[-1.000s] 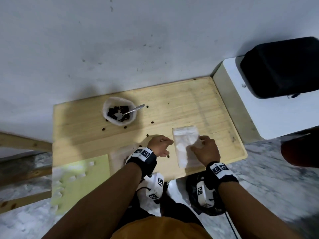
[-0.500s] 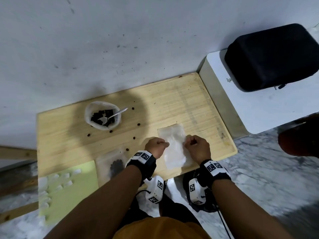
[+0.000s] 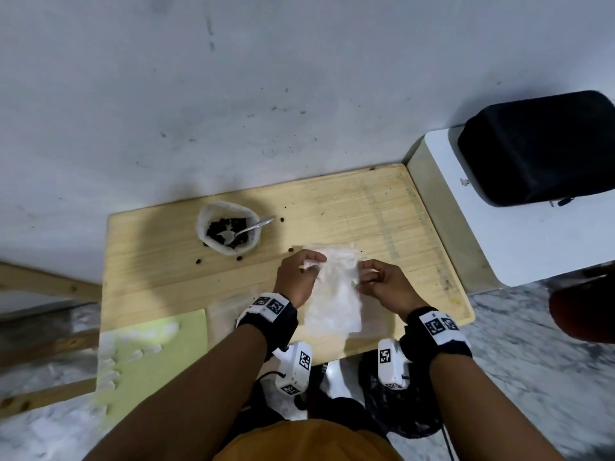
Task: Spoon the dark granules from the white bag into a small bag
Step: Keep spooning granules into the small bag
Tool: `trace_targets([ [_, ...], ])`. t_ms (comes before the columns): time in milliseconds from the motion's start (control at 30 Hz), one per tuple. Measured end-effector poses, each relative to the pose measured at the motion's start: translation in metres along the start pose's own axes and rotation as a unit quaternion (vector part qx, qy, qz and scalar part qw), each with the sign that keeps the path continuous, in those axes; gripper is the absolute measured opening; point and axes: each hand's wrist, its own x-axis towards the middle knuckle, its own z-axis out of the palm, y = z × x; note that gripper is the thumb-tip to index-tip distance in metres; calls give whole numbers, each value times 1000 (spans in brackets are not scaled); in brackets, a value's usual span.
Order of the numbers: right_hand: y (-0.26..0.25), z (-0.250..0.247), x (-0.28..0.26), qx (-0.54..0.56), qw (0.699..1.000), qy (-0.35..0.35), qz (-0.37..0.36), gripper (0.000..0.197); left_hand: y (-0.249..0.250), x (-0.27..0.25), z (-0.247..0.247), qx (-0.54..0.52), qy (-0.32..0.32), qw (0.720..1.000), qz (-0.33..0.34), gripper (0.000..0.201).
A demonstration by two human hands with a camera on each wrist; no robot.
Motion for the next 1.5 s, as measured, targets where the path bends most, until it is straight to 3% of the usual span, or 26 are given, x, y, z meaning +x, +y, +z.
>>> trace_targets([
  [133,-39,30,12,-89,992,27,-81,39,3,-3,-43,103,-56,988,100,31],
  [200,-64,50,14,-113,989,-38,-83,42,4,-6,-67,134,-66,980,134,29],
  [233,-73,58,13,-122,987,-73,-73,43,3,-8,-77,140,-53,979,139,28],
  [300,-91,75,12,-132,983,-117,-42,25,0,-14,-96,147,7,977,153,24],
  [367,-101,93,12,-133,983,-125,-21,6,-7,-20,-112,171,112,966,161,18],
  [433,-108,114,11,-120,985,-119,-29,9,-8,-26,-125,181,195,952,152,14],
  [467,-111,123,8,-111,986,-121,-37,11,-6,-28,-129,167,204,953,146,16],
  [567,-119,149,1,-89,976,-178,-83,7,-2,-32,-140,111,180,973,86,36],
  [633,-120,163,1,-97,972,-196,-92,2,-4,-33,-149,66,179,981,45,39],
  [767,-122,180,4,-120,972,-185,-76,7,-12,-32,-163,-38,146,989,-10,40],
  [900,-124,193,5,-167,964,-147,-149,9,-15,-30,-168,-88,123,987,-44,31],
  [1067,-126,195,6,-181,956,-177,-152,16,-13,-29,-173,-103,109,987,-56,30],
  [1200,-125,191,7,-151,960,-201,-124,16,-10,-28,-179,-203,75,973,-84,11],
  [1267,-126,191,7,-152,963,-185,-121,11,-8,-30,-181,-196,70,975,-76,13],
  [1400,-122,202,9,-191,952,-124,-206,15,-6,-31,-181,-189,63,977,-81,16],
  [1500,-117,207,11,-245,937,-112,-223,7,-8,-27,-180,-168,115,976,-81,21],
])
